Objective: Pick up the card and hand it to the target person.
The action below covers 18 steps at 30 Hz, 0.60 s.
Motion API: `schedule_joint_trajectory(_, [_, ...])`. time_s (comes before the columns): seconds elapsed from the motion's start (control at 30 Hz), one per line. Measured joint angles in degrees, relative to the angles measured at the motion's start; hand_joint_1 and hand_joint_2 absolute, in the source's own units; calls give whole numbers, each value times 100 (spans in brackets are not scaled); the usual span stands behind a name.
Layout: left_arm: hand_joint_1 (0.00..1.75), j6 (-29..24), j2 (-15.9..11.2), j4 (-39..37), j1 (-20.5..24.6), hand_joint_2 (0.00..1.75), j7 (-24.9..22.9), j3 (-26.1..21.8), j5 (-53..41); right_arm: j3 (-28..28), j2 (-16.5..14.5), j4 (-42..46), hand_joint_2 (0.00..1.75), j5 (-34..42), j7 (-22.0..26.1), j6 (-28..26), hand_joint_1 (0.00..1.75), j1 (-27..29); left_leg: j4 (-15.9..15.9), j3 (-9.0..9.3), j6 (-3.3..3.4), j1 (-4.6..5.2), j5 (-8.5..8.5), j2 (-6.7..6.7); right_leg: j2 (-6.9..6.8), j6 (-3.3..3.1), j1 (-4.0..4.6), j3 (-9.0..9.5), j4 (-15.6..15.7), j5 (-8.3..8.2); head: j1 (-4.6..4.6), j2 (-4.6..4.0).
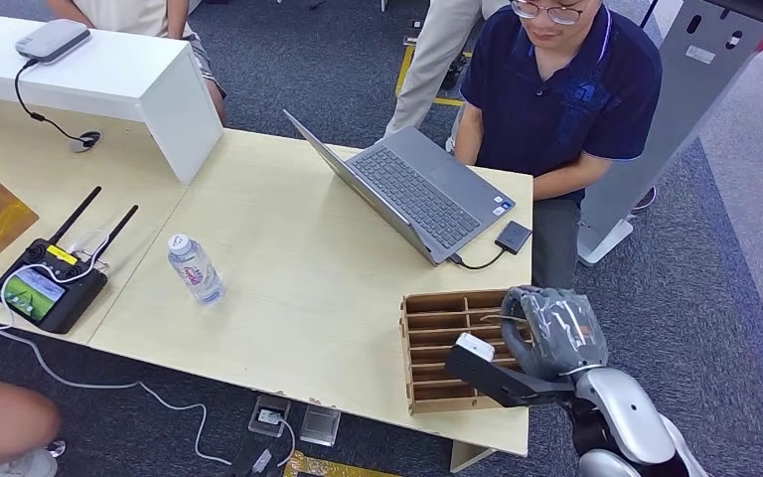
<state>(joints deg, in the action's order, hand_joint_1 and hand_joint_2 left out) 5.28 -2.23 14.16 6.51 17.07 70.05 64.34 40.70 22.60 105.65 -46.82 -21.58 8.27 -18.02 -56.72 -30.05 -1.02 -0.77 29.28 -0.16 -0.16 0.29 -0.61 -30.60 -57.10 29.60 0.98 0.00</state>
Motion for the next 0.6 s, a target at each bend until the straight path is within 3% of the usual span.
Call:
schedule_joint_trajectory(0.13, [0,44,-2,1,1,0,12,0,14,22,-2,501,175,54,190,-93,161,-595,0,1,0,0,-1,-2,-2,0,1,1,0,0,1,0])
schedule_joint_trajectory(0.27, [0,54,7,1,4,0,20,0,-4,107,-140,507,175,-220,593,-806,161,-910,1,-5,1,-1,-1,-5,-4,0,1,1,-3,0,1,0])
schedule_joint_trajectory(0.43, [0,17,43,5,25,0,17,1,-29,281,-453,-64,175,-568,978,-1905,161,-1127,1,-8,2,-1,-2,-8,-7,0,1,1,-4,0,-2,0])
schedule_joint_trajectory(0.6, [0,18,74,7,46,0,1,0,-30,423,-736,-757,175,-828,1042,-2702,161,-1247,1,-9,2,0,-2,-10,-8,0,1,0,-4,0,-1,0])
